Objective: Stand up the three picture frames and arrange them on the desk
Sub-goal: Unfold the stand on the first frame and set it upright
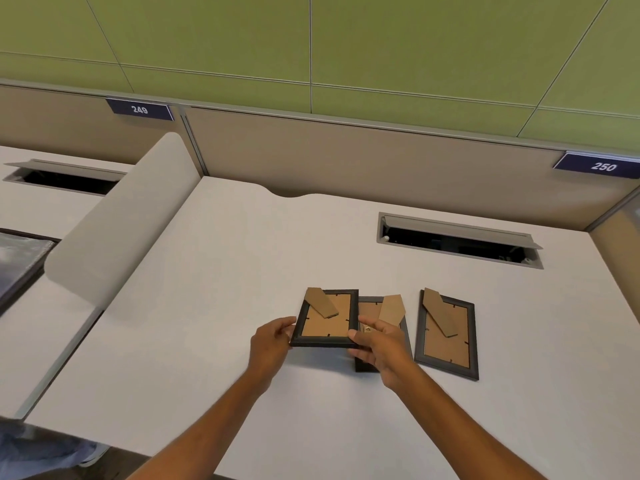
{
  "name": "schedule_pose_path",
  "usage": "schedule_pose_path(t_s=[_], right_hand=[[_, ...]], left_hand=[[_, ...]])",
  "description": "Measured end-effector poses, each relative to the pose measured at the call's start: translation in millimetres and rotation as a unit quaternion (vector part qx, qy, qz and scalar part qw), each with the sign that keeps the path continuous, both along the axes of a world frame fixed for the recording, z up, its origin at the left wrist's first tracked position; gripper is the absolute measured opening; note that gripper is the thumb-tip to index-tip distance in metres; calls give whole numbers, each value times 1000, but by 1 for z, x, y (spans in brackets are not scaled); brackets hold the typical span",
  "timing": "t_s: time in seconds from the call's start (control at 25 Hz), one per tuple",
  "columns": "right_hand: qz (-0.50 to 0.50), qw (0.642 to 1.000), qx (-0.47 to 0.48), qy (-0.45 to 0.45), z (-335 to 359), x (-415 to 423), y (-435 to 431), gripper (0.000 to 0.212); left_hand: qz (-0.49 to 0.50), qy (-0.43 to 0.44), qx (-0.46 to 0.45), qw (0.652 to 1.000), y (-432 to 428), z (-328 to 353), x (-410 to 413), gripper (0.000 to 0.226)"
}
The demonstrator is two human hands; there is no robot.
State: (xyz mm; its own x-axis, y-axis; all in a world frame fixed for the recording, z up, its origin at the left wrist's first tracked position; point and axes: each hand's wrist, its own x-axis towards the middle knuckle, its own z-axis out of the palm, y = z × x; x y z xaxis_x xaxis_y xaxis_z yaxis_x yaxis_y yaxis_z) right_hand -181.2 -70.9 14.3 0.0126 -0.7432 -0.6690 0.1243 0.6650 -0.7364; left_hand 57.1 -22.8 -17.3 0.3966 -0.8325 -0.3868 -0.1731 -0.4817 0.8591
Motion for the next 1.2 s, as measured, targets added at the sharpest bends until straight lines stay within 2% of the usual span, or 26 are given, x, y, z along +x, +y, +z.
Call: schedule_pose_path(t_s=[0.28,0.44,0.6,0.96,1.2], right_hand=[[-7,1000,7,-24,35,1,-19,46],[-4,999,19,-39,57,-5,-25,39],[-10,997,5,-72,70,-9,-33,32],[12,997,-70,-31,89,-5,-56,36],[50,989,-124,67,91,2,-73,30]], left_hand=[[-50,-89,-124,987,-8,7,1,50],[-85,-188,-228,952,-15,17,3,54],[-70,-147,-287,944,-25,31,4,51],[-46,-52,-217,974,-53,54,5,34],[-33,-11,-177,984,-67,64,10,27]])
